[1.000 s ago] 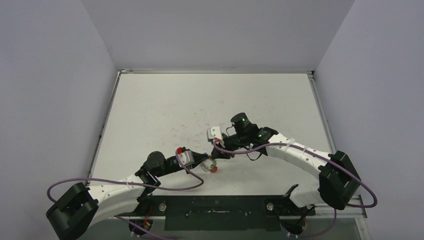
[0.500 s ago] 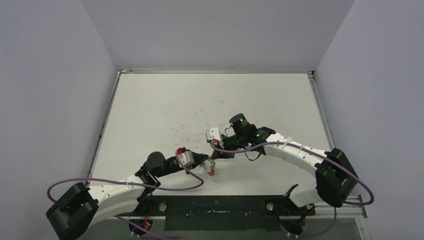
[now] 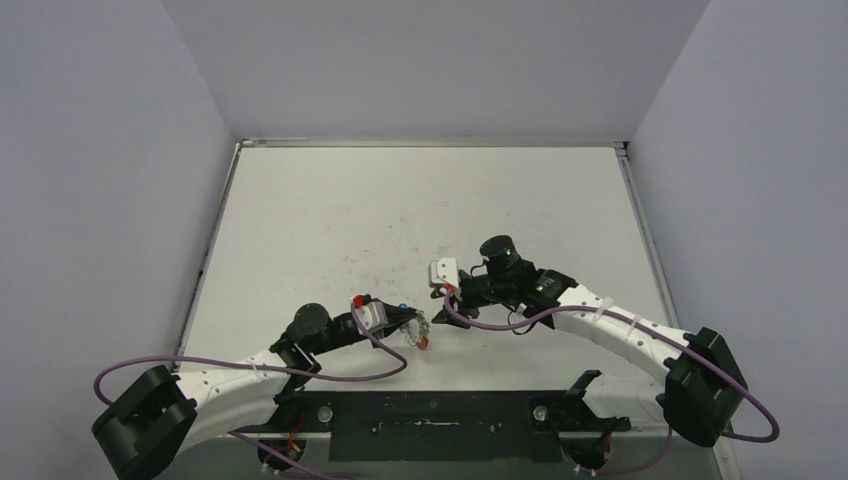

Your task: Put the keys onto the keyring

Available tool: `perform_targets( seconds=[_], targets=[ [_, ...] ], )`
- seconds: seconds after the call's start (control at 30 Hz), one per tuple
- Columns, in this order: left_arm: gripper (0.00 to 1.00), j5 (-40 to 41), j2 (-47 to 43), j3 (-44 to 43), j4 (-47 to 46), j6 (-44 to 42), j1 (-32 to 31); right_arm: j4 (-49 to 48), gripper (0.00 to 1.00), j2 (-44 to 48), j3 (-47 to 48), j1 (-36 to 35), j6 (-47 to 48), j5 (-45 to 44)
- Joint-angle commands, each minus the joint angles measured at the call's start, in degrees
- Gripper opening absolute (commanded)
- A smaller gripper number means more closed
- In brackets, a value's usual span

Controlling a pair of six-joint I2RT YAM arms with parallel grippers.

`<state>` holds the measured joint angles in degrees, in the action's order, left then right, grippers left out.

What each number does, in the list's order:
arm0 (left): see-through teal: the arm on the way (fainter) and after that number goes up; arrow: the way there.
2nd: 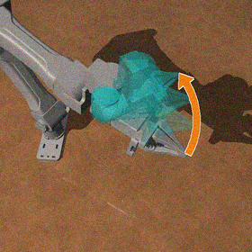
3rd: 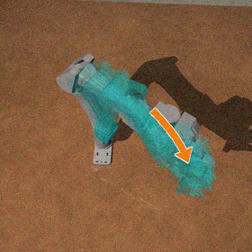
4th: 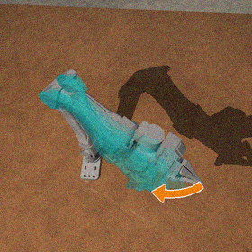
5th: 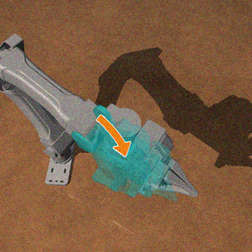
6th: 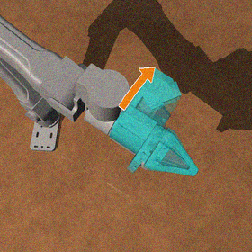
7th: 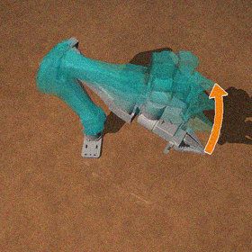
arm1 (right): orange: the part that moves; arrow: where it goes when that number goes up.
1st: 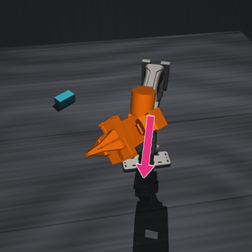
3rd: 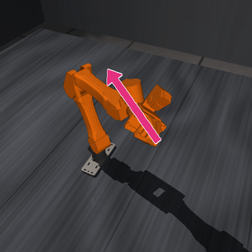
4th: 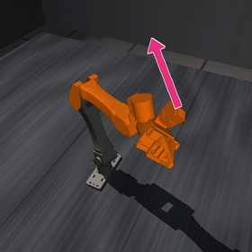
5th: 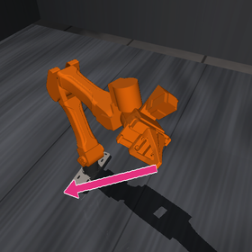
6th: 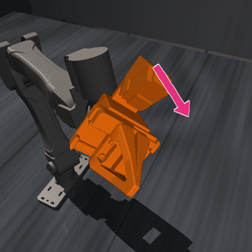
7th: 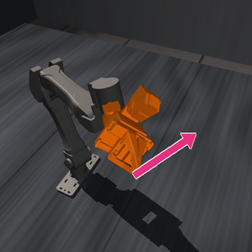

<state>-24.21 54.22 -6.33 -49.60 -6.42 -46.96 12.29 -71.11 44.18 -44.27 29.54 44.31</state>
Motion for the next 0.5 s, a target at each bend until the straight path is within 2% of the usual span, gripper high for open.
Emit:
perform_targets(
  seconds=[0.0, 0.07, 0.27, 0.47],
  targets=[
    [0.00, 0.14, -0.36, -0.66, -4.32, 0.42, -0.29, -8.26, 0.50, 3.52, -0.02, 0.32, -2.37, 1.15],
    [0.00, -0.04, -0.05, -0.78, -4.44, 0.32, -0.30, -7.81, 0.48, 2.68, 0.94, 0.33, -2.46, 3.07],
    [0.00, -0.37, 0.10, -1.06, -4.54, 0.35, -0.32, -7.45, 0.32, -0.18, 2.05, 0.26, -2.74, 5.96],
    [0.00, -0.47, 0.04, -1.19, -4.19, 0.45, -0.33, -8.98, 0.31, -2.71, 3.27, 0.16, -4.31, 8.32]
  ],
)
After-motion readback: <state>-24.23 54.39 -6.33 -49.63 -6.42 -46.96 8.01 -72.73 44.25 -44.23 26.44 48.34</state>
